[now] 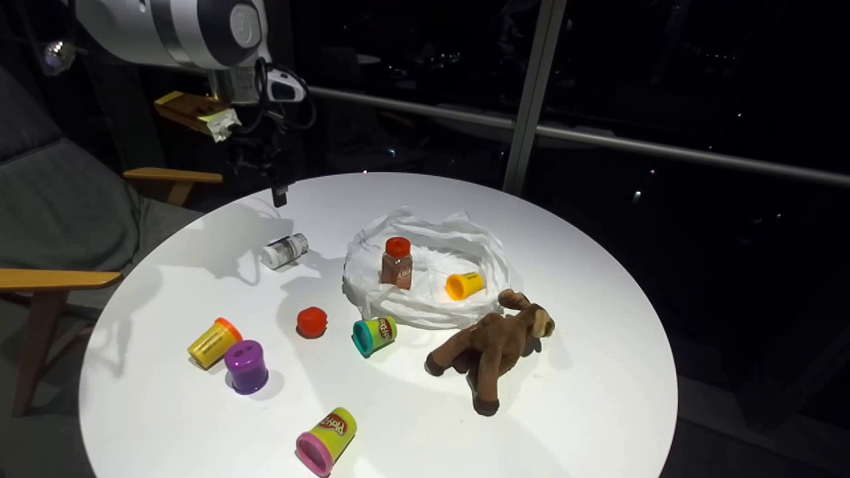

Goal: Pick up the objects from the table and put them on the plastic

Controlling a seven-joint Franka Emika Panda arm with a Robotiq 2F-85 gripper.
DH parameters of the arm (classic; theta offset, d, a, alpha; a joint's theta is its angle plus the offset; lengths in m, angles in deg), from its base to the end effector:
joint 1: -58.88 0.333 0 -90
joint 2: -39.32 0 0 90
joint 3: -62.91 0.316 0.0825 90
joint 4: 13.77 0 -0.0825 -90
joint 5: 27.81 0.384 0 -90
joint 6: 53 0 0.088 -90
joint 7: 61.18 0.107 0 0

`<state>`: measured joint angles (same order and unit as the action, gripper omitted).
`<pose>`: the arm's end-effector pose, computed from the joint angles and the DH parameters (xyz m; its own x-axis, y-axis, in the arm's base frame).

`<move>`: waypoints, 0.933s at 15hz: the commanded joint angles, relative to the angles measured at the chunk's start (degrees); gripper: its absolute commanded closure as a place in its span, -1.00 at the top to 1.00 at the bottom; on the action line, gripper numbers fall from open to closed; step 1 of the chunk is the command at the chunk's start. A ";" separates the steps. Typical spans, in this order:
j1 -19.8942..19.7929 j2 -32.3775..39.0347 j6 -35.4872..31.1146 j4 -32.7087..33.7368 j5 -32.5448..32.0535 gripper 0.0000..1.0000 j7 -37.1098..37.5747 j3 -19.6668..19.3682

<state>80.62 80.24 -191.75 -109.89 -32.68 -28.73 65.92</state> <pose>0.6217 0.2820 0.1892 0.9957 -0.0845 0.0387 -0.0847 -0.9964 0.0034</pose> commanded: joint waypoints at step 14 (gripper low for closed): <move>1.67 19.78 5.32 19.83 1.12 1.00 -3.58 -2.13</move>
<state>81.30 96.66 -188.83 -95.99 -32.39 -32.79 65.31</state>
